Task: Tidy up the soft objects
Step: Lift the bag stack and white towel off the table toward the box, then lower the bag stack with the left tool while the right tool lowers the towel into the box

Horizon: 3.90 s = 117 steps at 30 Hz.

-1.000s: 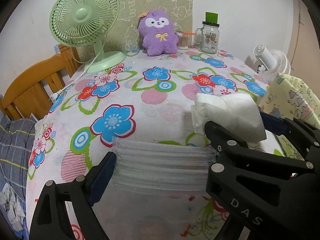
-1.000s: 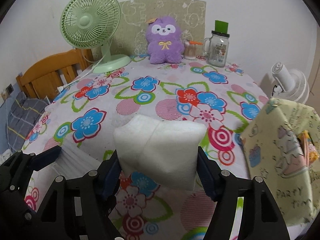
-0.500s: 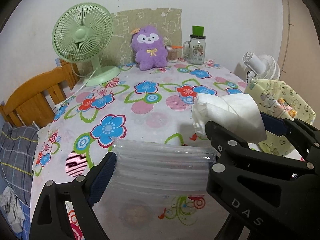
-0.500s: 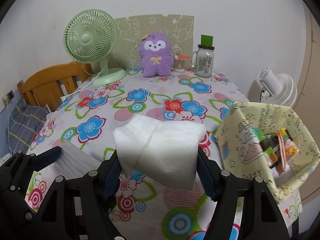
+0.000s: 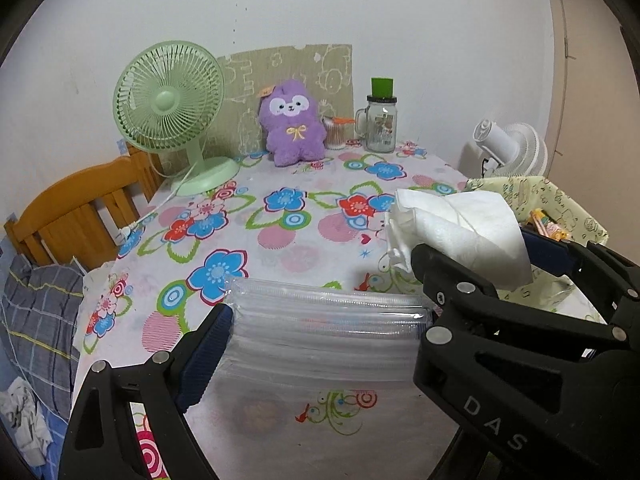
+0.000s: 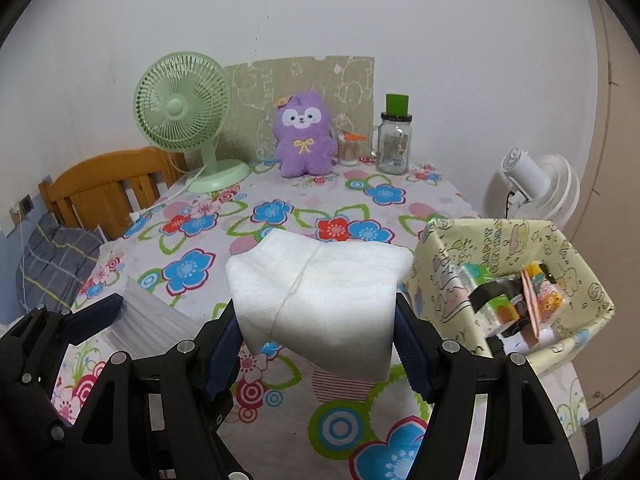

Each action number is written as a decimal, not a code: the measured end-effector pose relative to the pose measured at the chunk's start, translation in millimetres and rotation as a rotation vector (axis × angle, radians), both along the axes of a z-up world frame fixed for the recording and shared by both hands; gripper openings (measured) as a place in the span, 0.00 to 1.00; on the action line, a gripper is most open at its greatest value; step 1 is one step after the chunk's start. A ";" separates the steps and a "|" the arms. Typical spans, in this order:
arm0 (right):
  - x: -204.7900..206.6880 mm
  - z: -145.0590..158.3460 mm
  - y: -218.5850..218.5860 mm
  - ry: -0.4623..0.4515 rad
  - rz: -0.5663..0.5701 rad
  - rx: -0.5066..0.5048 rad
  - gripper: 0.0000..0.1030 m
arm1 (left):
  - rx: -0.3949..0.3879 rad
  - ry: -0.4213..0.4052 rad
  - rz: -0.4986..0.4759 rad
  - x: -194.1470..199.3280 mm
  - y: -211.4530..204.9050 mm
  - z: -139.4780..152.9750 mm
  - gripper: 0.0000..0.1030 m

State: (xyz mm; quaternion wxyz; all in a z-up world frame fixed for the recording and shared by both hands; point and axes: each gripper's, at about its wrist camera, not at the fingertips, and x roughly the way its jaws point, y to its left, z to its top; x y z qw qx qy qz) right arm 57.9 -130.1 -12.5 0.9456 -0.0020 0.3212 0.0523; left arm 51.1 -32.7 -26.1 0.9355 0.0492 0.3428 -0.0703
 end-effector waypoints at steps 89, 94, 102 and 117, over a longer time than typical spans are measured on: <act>39.7 12.7 -172.4 0.018 -0.185 0.048 0.71 | 0.055 0.003 -0.242 48.3 -172.0 19.9 0.90; 47.8 1.4 -175.3 0.046 -0.171 0.104 0.84 | 0.063 0.035 -0.246 56.5 -175.6 8.3 0.90; 52.5 -5.1 -179.3 0.049 -0.193 0.096 0.94 | 0.063 0.053 -0.253 63.1 -183.0 2.3 0.90; 53.0 -4.3 -212.5 0.036 -0.283 0.070 0.94 | 0.055 0.043 -0.300 77.1 -213.6 0.4 0.91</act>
